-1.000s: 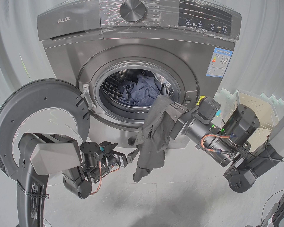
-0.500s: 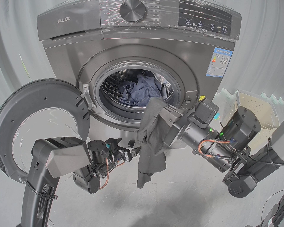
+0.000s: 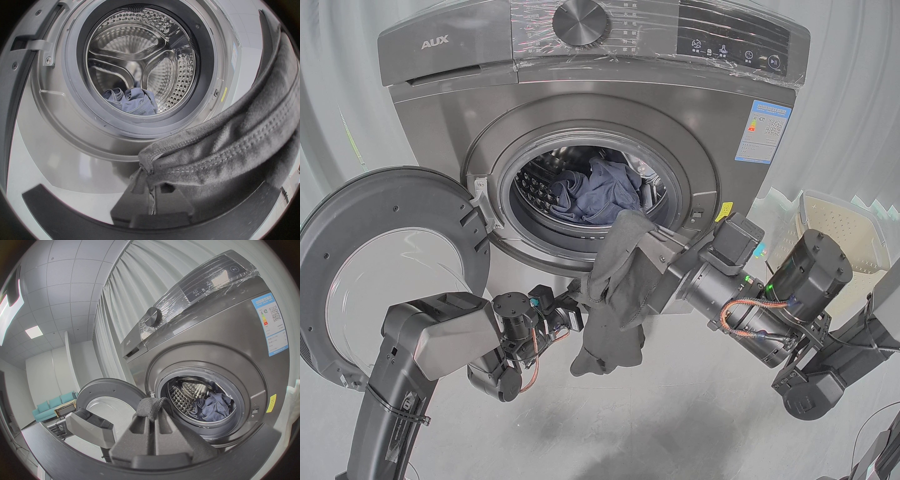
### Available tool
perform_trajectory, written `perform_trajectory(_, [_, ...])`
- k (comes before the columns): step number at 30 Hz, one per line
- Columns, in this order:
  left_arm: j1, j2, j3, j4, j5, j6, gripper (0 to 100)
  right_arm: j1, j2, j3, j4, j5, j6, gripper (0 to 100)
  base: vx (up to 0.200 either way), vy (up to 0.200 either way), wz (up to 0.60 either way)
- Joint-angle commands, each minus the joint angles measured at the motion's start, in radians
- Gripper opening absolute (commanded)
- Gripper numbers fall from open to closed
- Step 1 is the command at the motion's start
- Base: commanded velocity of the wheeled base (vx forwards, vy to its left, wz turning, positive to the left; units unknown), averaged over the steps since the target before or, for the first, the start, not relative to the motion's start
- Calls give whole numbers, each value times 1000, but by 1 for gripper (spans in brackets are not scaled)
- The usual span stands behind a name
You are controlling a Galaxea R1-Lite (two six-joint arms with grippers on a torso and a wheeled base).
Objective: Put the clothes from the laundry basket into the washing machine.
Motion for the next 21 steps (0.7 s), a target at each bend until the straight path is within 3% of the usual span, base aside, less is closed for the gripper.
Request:
perform_trajectory(1, [9,-4,-1,-1,7,2,0,-26,1,10,0,1,0,0,0,0,0])
perform_trajectory(6, [49,-137,94,-2,25,7,0,-111,14,23,-3,11,0,0,0,0,0])
perform_trajectory(12, [66,-289,231,-1,23,13,0,-118,17,46,-6,12,8,0,0,0,0])
perform_trajectory(15, [63,-450,375,1,16,33,0,-117,17,66,-23,4,25,0,0,0,0])
perform_trajectory(21, [49,-582,492,1,17,34,0,-123,6,69,-23,1,26,0,0,0,0])
